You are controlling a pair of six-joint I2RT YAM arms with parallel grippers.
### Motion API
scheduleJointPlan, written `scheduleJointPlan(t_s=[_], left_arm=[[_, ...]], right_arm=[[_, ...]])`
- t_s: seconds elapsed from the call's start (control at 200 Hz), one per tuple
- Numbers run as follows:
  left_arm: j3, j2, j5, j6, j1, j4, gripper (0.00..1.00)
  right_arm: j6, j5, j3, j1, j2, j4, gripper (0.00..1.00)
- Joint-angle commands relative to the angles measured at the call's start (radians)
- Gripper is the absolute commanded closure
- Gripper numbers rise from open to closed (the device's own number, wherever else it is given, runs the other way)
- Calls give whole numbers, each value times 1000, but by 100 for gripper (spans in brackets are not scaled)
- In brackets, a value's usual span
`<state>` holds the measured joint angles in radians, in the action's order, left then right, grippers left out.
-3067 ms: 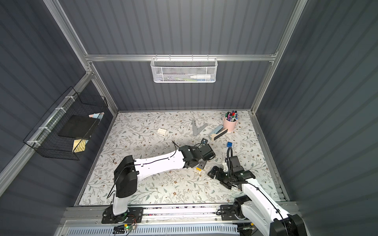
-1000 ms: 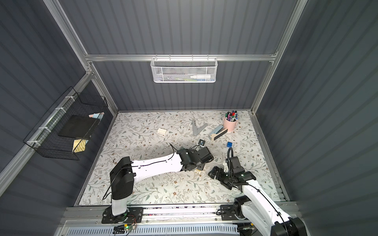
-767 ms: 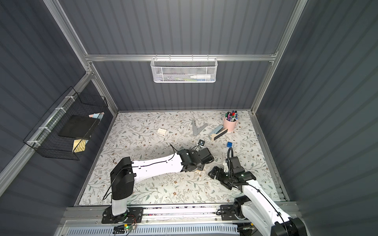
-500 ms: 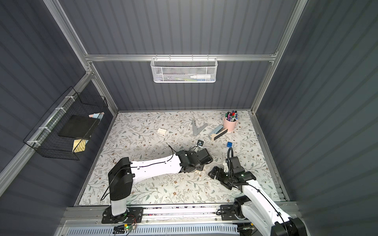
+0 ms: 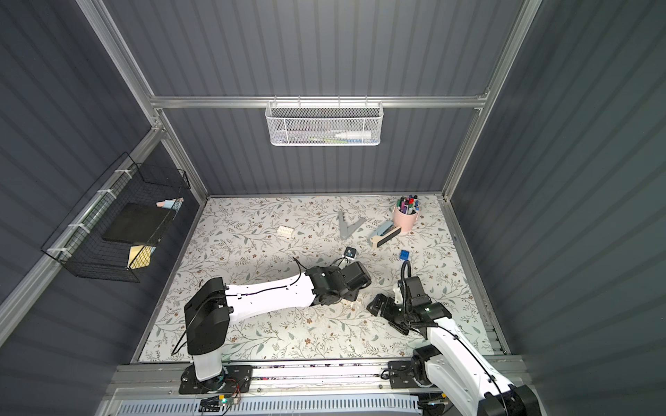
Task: Assemble a spoon with lego
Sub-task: Assemble the lego brick with the lego brick.
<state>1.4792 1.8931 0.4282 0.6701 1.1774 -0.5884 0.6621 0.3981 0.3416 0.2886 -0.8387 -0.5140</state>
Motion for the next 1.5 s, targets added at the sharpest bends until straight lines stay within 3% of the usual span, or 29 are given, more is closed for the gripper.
scheduleJointPlan(t_s=[0.0, 0.37, 0.605, 1.096, 1.496], left_arm=[[-76, 96, -142, -21, -1, -136, 38], [2, 119, -89, -60, 0, -241, 38], [-25, 120, -95, -51, -1, -223, 38], [-3, 71, -82, -46, -1, -177, 21], [-15, 11, -64, -43, -1, -165, 19]], right_arm=[[8, -7, -10, 1, 7, -19, 1], [8, -8, -11, 2, 15, -22, 1], [10, -9, -13, 1, 24, -22, 1], [13, -12, -13, 2, 27, -22, 1], [18, -16, -16, 1, 36, -25, 1]])
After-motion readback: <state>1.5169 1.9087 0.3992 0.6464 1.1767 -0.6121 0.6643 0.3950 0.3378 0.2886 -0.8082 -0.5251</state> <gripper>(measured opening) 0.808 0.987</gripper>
